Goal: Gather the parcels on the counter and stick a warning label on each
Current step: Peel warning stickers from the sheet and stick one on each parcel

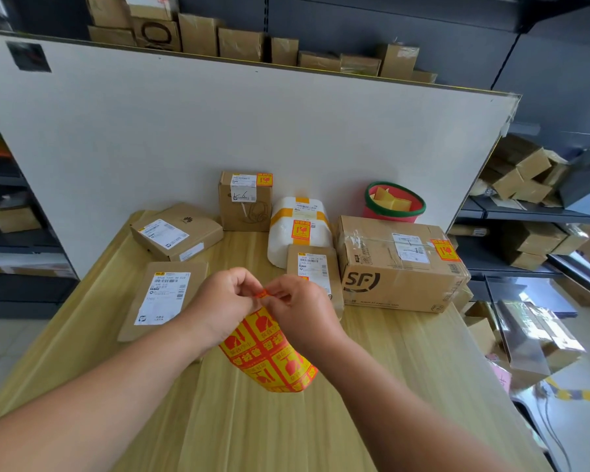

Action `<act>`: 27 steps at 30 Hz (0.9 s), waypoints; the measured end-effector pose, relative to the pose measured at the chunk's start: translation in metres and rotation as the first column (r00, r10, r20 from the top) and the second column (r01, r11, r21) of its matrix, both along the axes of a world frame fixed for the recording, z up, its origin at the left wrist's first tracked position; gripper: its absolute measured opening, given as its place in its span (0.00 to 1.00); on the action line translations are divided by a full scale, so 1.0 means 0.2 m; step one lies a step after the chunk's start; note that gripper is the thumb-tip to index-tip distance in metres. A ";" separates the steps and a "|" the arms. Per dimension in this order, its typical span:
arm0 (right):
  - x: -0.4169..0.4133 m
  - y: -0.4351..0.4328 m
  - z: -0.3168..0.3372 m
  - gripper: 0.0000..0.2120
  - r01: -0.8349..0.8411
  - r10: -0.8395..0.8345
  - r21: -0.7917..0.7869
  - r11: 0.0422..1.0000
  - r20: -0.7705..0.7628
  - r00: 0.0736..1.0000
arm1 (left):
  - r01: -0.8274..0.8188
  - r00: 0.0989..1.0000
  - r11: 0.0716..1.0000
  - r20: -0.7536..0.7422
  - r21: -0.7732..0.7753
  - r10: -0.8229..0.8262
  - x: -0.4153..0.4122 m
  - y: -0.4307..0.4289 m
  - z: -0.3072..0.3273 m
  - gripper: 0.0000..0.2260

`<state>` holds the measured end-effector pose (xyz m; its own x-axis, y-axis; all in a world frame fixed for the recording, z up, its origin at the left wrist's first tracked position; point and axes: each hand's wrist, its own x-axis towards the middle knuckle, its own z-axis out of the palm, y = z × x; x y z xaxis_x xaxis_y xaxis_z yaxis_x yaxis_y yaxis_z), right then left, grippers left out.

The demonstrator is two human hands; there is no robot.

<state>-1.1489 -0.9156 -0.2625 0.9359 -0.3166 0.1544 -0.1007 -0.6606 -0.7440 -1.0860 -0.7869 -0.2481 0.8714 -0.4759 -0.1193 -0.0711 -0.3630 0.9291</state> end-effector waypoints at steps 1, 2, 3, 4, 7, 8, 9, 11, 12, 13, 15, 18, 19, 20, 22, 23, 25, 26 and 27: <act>0.00 0.00 0.00 0.05 0.005 -0.005 0.022 1.000 -0.006 1.000 | -0.003 1.000 1.000 0.011 -0.003 0.003 0.00 0.00 0.00 0.06; 0.00 0.00 0.00 0.04 0.011 -0.011 0.046 0.999 -0.014 1.000 | -0.004 1.000 1.000 0.025 -0.002 0.004 0.00 -0.01 -0.01 0.07; 0.00 0.00 0.00 0.04 0.017 -0.015 0.074 0.997 -0.024 1.000 | -0.001 0.999 1.000 0.037 0.000 0.001 -0.01 -0.01 -0.01 0.07; 0.00 -0.01 0.00 0.03 0.022 -0.017 0.112 0.993 -0.039 0.999 | 0.004 0.999 1.000 0.045 0.001 -0.004 -0.01 -0.01 -0.01 0.07; 0.00 -0.03 0.00 0.04 0.040 -0.018 0.255 0.966 -0.085 0.996 | 0.024 0.998 1.000 0.052 0.008 -0.025 -0.02 -0.01 -0.01 0.09; 0.00 -0.03 0.00 0.04 0.044 -0.017 0.281 0.959 -0.096 0.995 | 0.029 0.998 0.999 0.055 0.015 -0.030 -0.02 -0.01 -0.02 0.09; -0.01 -0.04 0.01 0.05 0.044 -0.015 0.291 0.956 -0.102 0.995 | 0.031 0.998 0.999 0.057 0.022 -0.032 -0.03 -0.01 -0.02 0.10; -0.01 -0.05 0.00 0.06 0.034 -0.002 0.293 0.956 -0.106 0.994 | 0.028 0.998 0.999 0.060 0.033 -0.030 -0.03 -0.02 -0.02 0.10; -0.01 -0.05 0.00 0.07 0.027 0.005 0.295 0.955 -0.107 0.994 | 0.026 0.998 0.999 0.060 0.037 -0.028 -0.03 -0.02 -0.02 0.11; -0.01 -0.05 0.00 0.07 0.022 0.010 0.298 0.954 -0.107 0.994 | 0.027 0.998 0.999 0.059 0.041 -0.029 -0.03 -0.02 -0.02 0.11; -0.01 -0.06 0.00 0.08 0.018 0.013 0.296 0.955 -0.105 0.994 | 0.033 0.998 0.998 0.054 0.048 -0.036 -0.04 -0.01 -0.02 0.10; -0.01 -0.06 -0.01 0.08 0.016 0.022 0.312 0.950 -0.116 0.993 | 0.034 0.998 0.998 0.048 0.056 -0.037 -0.04 -0.02 -0.02 0.09; -0.01 -0.06 -0.02 0.07 0.014 0.025 0.328 0.945 -0.115 0.993 | 0.031 0.998 0.998 0.046 0.054 -0.033 -0.05 -0.02 -0.02 0.09; -0.01 -0.06 -0.02 0.07 0.014 0.028 0.349 0.937 -0.115 0.993 | 0.028 0.999 0.998 0.042 0.053 -0.030 -0.05 -0.02 -0.02 0.09; -0.01 -0.07 -0.03 0.07 0.021 0.028 0.396 0.918 -0.117 0.993 | 0.022 0.999 0.998 0.033 0.055 -0.024 -0.05 -0.02 -0.03 0.09; 0.00 -0.07 -0.03 0.07 0.026 0.025 0.412 0.911 -0.116 0.993 | 0.021 0.999 0.998 0.032 0.057 -0.023 -0.04 -0.02 -0.03 0.09; 0.00 -0.08 -0.04 0.06 0.038 0.011 0.411 0.911 -0.115 0.993 | 0.022 0.999 0.998 0.035 0.066 -0.025 -0.04 -0.02 -0.03 0.10; 0.00 -0.08 -0.05 0.06 0.043 0.004 0.401 0.915 -0.115 0.993 | 0.022 0.999 0.997 0.032 0.068 -0.024 -0.04 -0.02 -0.04 0.10; 0.00 -0.08 -0.05 0.06 0.047 -0.001 0.388 0.920 -0.117 0.993 | 0.019 0.999 0.997 0.026 0.069 -0.021 -0.04 -0.02 -0.04 0.10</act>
<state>-1.1484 -0.9317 -0.2729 0.9311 -0.3532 -0.0910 -0.2105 -0.3167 -0.9249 -1.0936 -0.7907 -0.2559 0.8649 -0.4851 -0.1293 -0.1036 -0.4245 0.8995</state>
